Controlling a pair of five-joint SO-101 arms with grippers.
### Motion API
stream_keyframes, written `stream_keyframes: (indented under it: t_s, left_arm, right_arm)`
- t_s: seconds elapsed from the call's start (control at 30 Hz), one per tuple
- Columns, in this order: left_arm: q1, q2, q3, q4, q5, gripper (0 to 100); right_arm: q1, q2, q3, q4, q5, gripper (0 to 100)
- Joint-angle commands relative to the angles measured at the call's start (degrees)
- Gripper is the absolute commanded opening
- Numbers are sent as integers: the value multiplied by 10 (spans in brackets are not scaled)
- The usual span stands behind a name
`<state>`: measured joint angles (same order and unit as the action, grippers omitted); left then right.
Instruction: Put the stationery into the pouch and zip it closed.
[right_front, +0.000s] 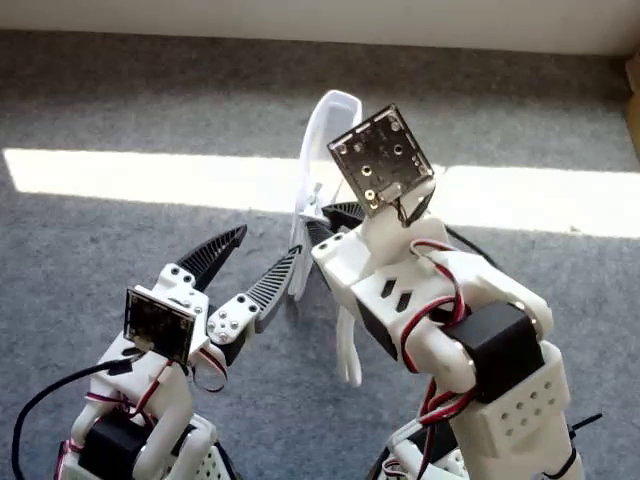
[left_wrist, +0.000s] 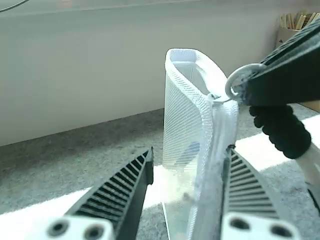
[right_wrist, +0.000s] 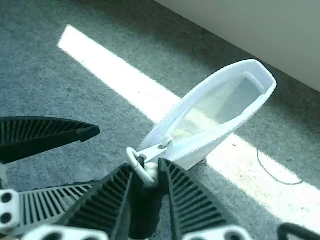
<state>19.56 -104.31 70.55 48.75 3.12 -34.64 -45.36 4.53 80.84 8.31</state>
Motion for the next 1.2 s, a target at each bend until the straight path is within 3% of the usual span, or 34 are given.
stream_keyframes:
  t_s: [0.0,0.2,0.43,0.77,1.17]
  left_arm:
    - [43,-6,31,-59,4,220]
    - [58,-6,22,-60,4,220]
    - [80,-6,-53,40,4,220]
    - [76,-6,27,-63,1,220]
    - [81,-6,78,-111,-30,220]
  right_arm:
    - [-24,-22,-23,23,3,5]
    - [-29,-18,-20,25,2,5]
    - [-29,-22,-24,26,2,5]
    - [-49,-22,-24,63,2,5]
    - [-103,-34,-25,110,-39,5]
